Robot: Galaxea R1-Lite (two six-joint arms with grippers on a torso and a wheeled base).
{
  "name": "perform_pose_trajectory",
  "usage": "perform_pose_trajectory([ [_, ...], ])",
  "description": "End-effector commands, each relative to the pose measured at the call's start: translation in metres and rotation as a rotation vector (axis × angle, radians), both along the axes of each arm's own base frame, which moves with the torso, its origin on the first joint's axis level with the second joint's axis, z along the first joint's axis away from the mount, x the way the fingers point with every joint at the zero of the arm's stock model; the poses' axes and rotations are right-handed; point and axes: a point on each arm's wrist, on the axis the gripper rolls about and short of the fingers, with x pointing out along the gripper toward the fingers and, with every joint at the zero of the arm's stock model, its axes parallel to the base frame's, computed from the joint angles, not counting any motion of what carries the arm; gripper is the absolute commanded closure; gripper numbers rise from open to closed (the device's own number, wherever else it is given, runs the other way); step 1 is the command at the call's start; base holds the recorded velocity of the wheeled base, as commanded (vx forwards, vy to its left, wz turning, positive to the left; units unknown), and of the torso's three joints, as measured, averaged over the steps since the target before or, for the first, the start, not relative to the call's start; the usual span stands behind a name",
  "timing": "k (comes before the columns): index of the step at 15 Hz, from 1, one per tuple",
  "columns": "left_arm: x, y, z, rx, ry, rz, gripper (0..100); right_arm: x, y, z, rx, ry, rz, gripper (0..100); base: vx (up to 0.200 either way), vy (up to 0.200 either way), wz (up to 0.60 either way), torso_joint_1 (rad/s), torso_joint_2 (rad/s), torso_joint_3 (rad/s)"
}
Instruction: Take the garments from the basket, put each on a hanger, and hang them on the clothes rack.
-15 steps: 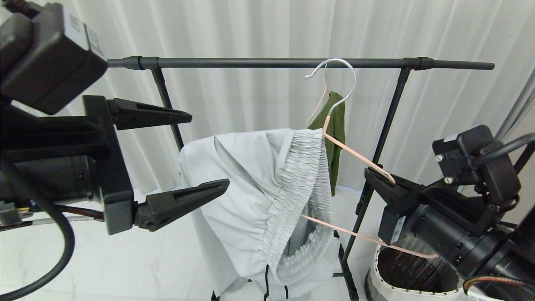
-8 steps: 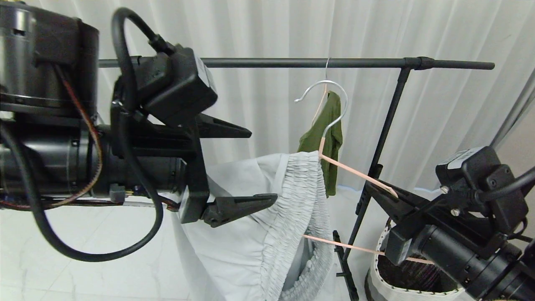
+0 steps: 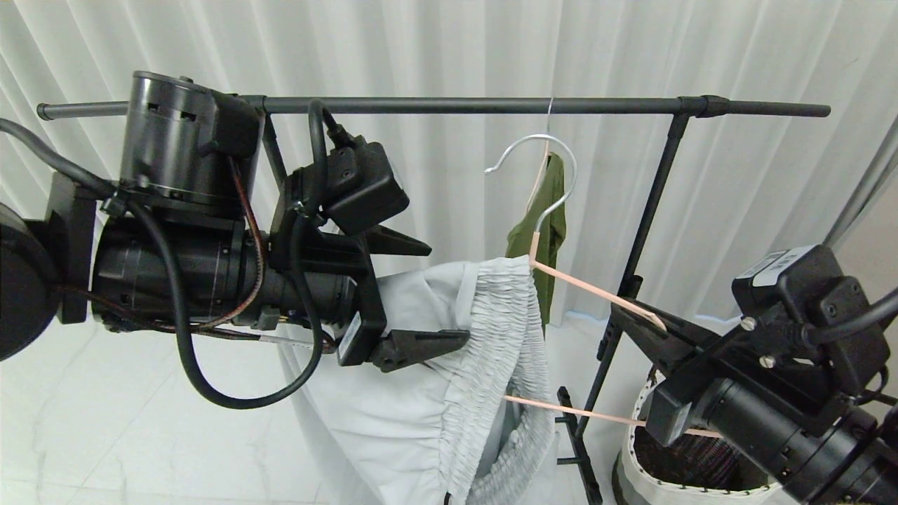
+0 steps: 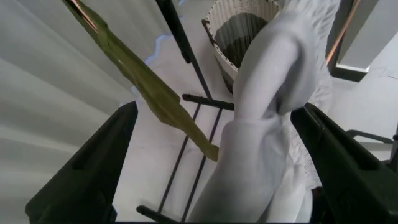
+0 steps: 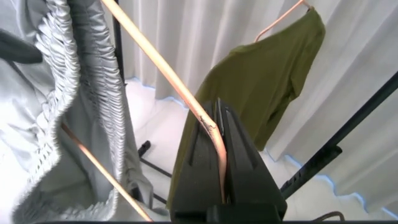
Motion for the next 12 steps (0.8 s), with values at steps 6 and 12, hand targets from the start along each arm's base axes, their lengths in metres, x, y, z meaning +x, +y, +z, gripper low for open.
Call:
perform_pose_trajectory([
  [6,0.0035,-0.0008,-0.007,0.015,0.019,0.004,100,0.0041,0.0043,0.0011,0.029,-0.022,-0.009,100,0.0,0.0,0.0,0.0,0.0,0.0],
  [12,0.0015,0.001,-0.0067,0.017,0.016,0.011,100,0.0046,0.0043,-0.0011,0.018,-0.023,-0.014,0,0.0,0.0,0.0,0.0,0.0,0.0],
])
